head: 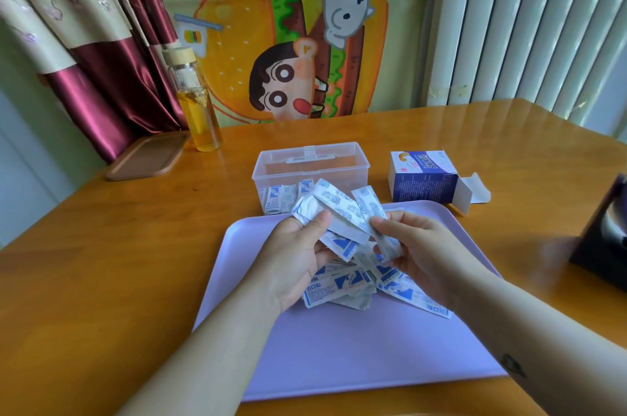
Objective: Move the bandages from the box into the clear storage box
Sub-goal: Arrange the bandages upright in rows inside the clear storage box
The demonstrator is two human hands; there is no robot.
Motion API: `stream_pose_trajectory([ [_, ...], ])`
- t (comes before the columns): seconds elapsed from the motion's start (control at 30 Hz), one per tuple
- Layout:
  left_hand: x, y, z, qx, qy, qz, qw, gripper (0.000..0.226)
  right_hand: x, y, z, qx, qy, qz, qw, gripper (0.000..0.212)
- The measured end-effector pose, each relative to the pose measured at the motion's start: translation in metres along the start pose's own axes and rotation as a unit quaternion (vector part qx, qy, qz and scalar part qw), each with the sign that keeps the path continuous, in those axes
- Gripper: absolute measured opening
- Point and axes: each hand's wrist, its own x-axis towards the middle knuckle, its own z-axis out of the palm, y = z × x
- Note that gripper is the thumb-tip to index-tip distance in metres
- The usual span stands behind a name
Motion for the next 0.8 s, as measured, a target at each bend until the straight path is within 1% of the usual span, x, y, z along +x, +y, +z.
stream_pose_trajectory([
  [0.1,-0.001,0.001,-0.006,0.019,0.022,0.015,0.999,0.021,0.002,-0.001,-0.004,0.011,0.026,-0.01,1.0,0.01],
  [0.2,-0.001,0.002,-0.014,0.075,0.056,0.04,0.995,0.015,0.004,-0.006,-0.01,0.11,0.036,-0.009,0.993,0.008],
  [0.27,-0.002,0.004,-0.017,0.091,0.05,0.047,0.994,0.017,0.003,-0.011,-0.011,0.169,0.015,0.015,0.985,0.008],
  [0.3,-0.002,0.004,-0.017,0.08,0.044,0.049,0.995,0.02,0.003,-0.011,-0.01,0.188,-0.003,0.034,0.981,0.01],
  [0.37,-0.002,0.006,-0.015,0.024,0.037,0.038,0.998,0.033,0.001,-0.009,-0.007,0.2,-0.049,0.076,0.976,0.013],
  [0.47,-0.001,0.004,-0.009,-0.067,0.022,0.0,0.998,0.035,-0.003,0.0,0.002,0.18,-0.128,0.118,0.968,0.026],
  [0.5,-0.001,0.001,-0.009,-0.088,0.026,-0.012,0.996,0.034,-0.003,0.002,0.005,0.18,-0.138,0.124,0.966,0.028],
  [0.57,0.001,-0.003,-0.008,-0.123,0.053,-0.033,0.99,0.034,-0.004,0.005,0.01,0.185,-0.128,0.127,0.966,0.023],
  [0.67,0.005,-0.004,-0.01,-0.134,0.142,-0.047,0.98,0.029,-0.001,0.009,0.011,0.175,-0.096,0.116,0.973,0.017],
  [0.73,0.005,-0.003,-0.016,-0.097,0.171,-0.054,0.979,0.019,0.0,0.01,0.008,0.17,-0.079,0.109,0.976,0.015],
  [0.77,0.005,-0.003,-0.02,-0.057,0.173,-0.059,0.982,0.019,0.001,0.009,0.006,0.172,-0.072,0.105,0.977,0.014],
  [0.8,0.005,-0.004,-0.027,-0.009,0.166,-0.061,0.984,0.026,0.001,0.008,0.004,0.176,-0.066,0.1,0.977,0.013],
])
